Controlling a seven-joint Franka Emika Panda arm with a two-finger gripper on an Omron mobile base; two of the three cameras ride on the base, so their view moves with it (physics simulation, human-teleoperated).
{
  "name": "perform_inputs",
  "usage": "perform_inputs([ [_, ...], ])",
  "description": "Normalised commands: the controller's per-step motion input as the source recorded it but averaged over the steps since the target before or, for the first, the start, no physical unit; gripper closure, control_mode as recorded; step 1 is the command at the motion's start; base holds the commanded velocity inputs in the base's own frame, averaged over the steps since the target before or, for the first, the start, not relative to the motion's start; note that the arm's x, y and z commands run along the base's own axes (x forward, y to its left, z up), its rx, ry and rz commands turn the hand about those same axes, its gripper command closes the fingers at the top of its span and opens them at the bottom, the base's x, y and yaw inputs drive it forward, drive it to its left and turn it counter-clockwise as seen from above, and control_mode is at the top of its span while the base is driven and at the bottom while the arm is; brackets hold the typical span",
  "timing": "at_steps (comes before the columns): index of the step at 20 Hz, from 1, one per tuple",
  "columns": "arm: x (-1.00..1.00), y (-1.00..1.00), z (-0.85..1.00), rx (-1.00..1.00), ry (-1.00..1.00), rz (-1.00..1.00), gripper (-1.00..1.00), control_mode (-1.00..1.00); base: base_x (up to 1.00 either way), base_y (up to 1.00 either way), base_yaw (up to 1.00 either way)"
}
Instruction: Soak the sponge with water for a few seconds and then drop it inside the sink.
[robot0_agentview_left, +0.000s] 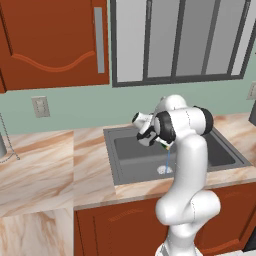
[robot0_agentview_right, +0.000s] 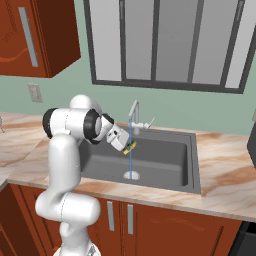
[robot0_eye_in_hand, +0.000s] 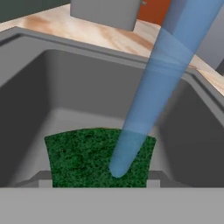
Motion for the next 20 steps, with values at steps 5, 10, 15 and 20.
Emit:
perform_inputs([
  [5, -0.06, 0.0, 0.0, 0.0, 0.0, 0.0, 1.0, -1.0, 0.0, 0.0, 0.0],
  [10, -0.1, 0.0, 0.0, 0.0, 0.0, 0.0, 1.0, -1.0, 0.0, 0.0, 0.0],
  [15, -0.05, 0.0, 0.0, 0.0, 0.0, 0.0, 1.0, -1.0, 0.0, 0.0, 0.0],
  [20, 0.0, 0.0, 0.0, 0.0, 0.0, 0.0, 1.0, -1.0, 0.0, 0.0, 0.0],
])
